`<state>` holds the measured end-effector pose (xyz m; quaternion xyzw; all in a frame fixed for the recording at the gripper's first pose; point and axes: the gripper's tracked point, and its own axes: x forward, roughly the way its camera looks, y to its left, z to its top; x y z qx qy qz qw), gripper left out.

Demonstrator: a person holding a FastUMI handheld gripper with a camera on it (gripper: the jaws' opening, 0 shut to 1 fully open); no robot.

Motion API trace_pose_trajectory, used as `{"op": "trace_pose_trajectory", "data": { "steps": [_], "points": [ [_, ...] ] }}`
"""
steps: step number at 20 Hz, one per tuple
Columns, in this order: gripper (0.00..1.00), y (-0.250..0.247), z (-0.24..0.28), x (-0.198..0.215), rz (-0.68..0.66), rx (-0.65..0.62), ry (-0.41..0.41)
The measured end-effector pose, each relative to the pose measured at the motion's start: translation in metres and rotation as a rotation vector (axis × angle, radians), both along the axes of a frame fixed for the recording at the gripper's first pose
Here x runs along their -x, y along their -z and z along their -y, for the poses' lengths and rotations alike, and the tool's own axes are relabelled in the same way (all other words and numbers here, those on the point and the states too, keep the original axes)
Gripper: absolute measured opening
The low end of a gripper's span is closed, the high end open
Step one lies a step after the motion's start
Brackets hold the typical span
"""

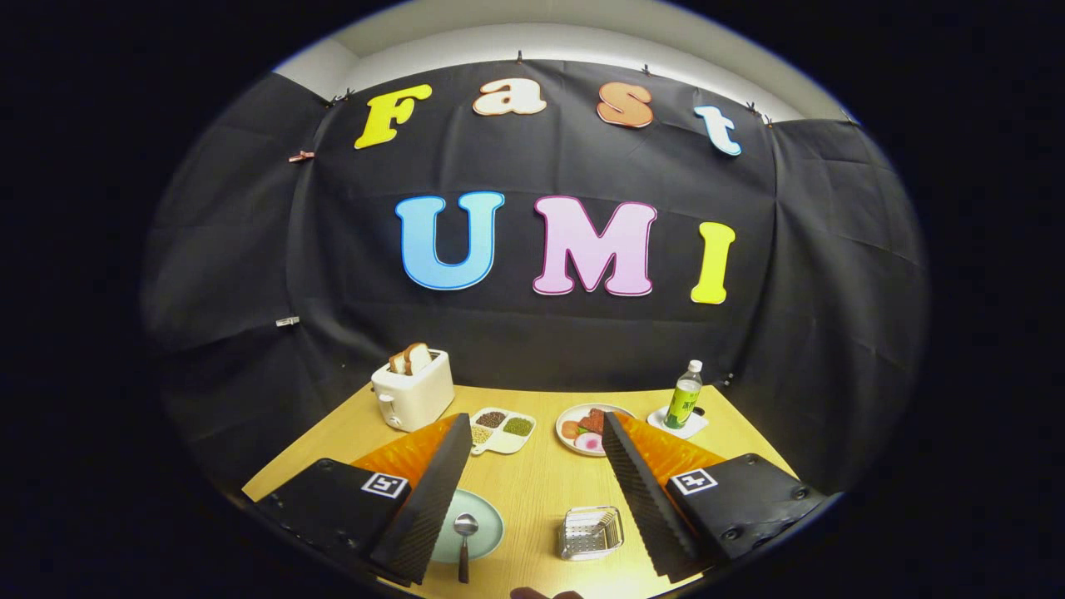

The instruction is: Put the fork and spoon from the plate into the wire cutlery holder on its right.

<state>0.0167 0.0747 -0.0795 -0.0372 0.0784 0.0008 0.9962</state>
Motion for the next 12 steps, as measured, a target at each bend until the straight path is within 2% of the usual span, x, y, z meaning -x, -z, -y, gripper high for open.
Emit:
{"op": "trace_pose_trajectory", "data": {
  "steps": [6,12],
  "points": [
    [0.98,0.064,-0.030,-0.004,-0.194,-0.026,-0.075],
    [0.99,0.166,-0.052,0.001,-0.519,0.059,-0.153]
  ]
}}
